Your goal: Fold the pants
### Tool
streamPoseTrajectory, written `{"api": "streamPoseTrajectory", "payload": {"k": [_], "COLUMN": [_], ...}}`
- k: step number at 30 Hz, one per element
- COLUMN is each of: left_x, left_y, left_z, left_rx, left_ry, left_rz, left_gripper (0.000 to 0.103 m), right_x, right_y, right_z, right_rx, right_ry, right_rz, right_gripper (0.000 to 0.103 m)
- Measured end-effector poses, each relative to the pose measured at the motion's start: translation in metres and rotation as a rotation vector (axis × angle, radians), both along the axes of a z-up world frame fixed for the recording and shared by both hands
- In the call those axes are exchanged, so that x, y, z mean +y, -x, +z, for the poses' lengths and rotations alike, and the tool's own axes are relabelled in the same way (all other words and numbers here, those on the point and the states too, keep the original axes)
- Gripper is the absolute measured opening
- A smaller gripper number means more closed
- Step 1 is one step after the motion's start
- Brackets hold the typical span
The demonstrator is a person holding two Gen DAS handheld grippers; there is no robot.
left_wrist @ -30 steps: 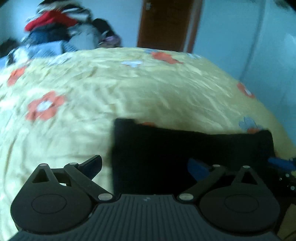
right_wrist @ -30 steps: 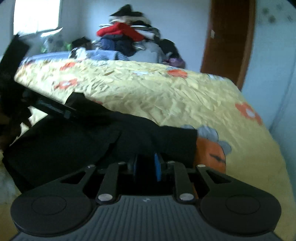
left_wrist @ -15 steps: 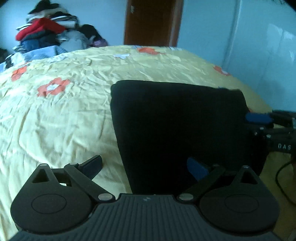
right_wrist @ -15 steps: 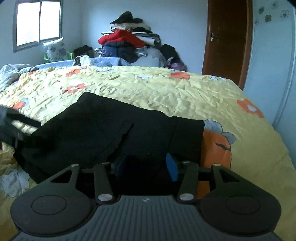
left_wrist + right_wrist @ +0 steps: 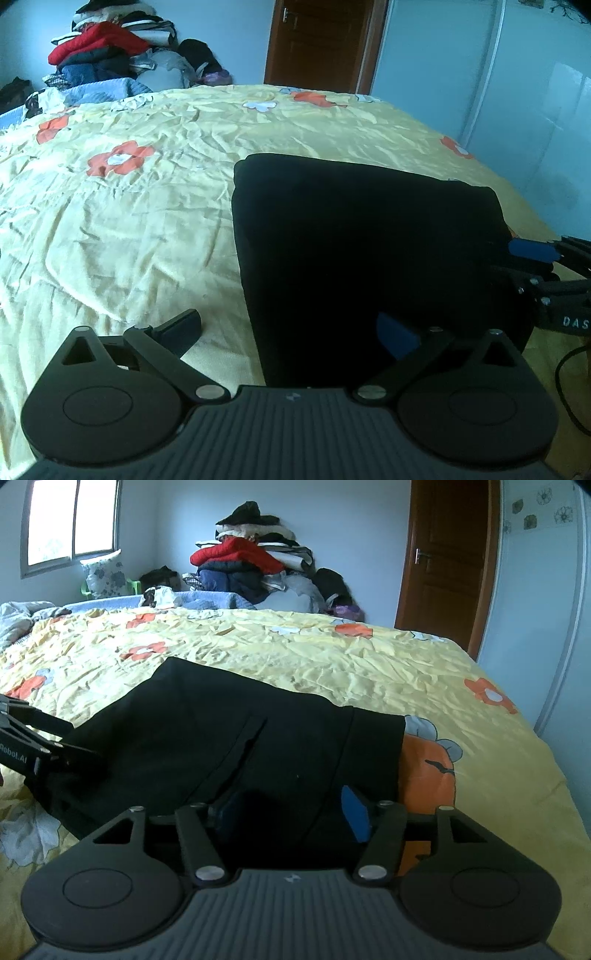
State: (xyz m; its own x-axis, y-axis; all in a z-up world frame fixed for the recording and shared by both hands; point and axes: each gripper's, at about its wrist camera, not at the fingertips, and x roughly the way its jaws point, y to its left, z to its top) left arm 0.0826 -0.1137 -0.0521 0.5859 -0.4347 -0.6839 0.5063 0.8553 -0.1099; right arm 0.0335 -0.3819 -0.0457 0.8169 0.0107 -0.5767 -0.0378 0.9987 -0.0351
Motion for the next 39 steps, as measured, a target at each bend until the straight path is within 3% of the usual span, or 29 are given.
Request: {"api": "streamPoseTrajectory", "payload": {"k": [2,9,13,17,22,25,30,34,35,36,37,38,39], "left_x": [0.000,0.002,0.011,0.023,0.033,0.029,0.013,0.002,0.000,-0.004,-0.008,-0.011,-0.012], "left_y": [0.000,-0.006,-0.014,-0.025,-0.045,-0.057,-0.069,-0.071,-0.069,-0.065,-0.062,-0.058,-0.056], "left_z": [0.000,0.003,0.004,0.006,0.002,-0.001,-0.007,-0.011,-0.011,-0.009,-0.008,-0.007,-0.007], "left_rx": [0.006,0.035,0.094,0.159,0.247,0.274,0.296,0.281,0.265,0.237,0.200,0.167,0.145], "left_ry": [0.003,0.011,0.056,0.129,0.300,0.363,0.430,0.467,0.457,0.425,0.378,0.326,0.293], "left_rz": [0.010,0.069,0.066,0.034,-0.004,-0.040,-0.086,-0.079,-0.073,-0.065,-0.054,-0.039,-0.030], "left_gripper": [0.103,0.103,0.103,0.102,0.102,0.102,0.102,0.100,0.093,0.076,0.066,0.044,0.033], "right_x": [0.000,-0.008,-0.031,-0.067,-0.112,-0.129,-0.122,-0.116,-0.113,-0.109,-0.104,-0.103,-0.103], "right_y": [0.000,0.003,0.002,0.000,-0.006,-0.011,-0.036,-0.052,-0.054,-0.056,-0.058,-0.059,-0.058], "right_z": [0.000,0.004,0.007,0.004,-0.014,-0.019,-0.025,-0.028,-0.028,-0.028,-0.029,-0.031,-0.034], "right_rx": [0.007,0.013,0.032,0.046,0.075,0.078,0.132,0.130,0.127,0.127,0.134,0.140,0.131], "right_ry": [0.006,-0.032,-0.170,-0.361,-0.559,-0.682,-0.765,-0.811,-0.805,-0.789,-0.758,-0.747,-0.767], "right_rz": [-0.011,-0.014,-0.028,-0.031,-0.048,-0.019,0.144,0.166,0.164,0.156,0.130,0.099,0.087], "right_gripper": [0.073,0.075,0.086,0.087,0.086,0.088,0.088,0.088,0.083,0.073,0.041,0.035,0.034]}}
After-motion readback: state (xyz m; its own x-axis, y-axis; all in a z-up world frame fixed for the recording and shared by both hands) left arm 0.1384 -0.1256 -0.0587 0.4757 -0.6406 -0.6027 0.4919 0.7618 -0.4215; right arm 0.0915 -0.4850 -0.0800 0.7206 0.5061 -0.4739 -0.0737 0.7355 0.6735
